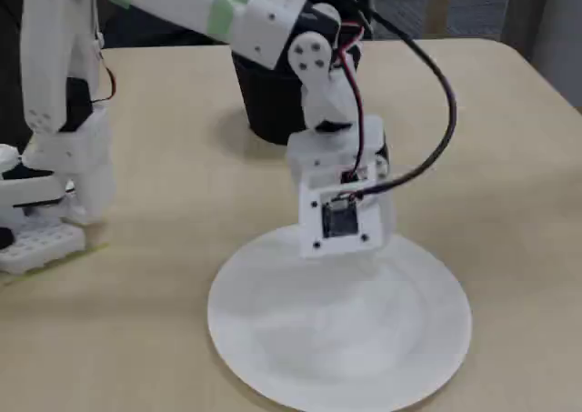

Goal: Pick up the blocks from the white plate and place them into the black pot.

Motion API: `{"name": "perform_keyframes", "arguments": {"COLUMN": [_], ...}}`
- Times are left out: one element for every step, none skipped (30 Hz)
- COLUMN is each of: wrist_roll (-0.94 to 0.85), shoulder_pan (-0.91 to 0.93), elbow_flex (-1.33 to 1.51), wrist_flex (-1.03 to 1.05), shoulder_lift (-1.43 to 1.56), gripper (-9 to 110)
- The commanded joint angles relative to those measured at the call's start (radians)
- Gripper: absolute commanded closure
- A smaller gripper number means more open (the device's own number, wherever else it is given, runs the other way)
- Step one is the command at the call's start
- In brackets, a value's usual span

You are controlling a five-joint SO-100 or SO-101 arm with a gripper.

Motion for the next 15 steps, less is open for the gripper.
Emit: {"name": "perform_keyframes", "arguments": {"wrist_roll": [-0.025, -0.021, -0.021, -0.015, -0.011, -0.009, -0.008, -0.006, -0.003, 0.005, 0.018, 0.035, 0.051, 0.064, 0.075], "shoulder_pan": [-0.035, -0.052, -0.074, -0.094, -0.12, -0.15, -0.186, -0.227, -0.27, -0.319, -0.37, -0.422, -0.474, -0.523, -0.568], "elbow_flex": [0.046, 0.074, 0.101, 0.121, 0.137, 0.143, 0.146, 0.146, 0.15, 0.164, 0.181, 0.195, 0.21, 0.225, 0.239], "wrist_flex": [-0.12, -0.155, -0.19, -0.209, -0.222, -0.222, -0.219, -0.213, -0.21, -0.215, -0.225, -0.232, -0.242, -0.258, -0.27], "shoulder_lift": [0.238, 0.305, 0.37, 0.428, 0.48, 0.523, 0.557, 0.584, 0.609, 0.63, 0.65, 0.666, 0.678, 0.686, 0.689], "gripper": [104, 104, 104, 104, 104, 104, 104, 104, 104, 104, 104, 104, 104, 104, 104]}}
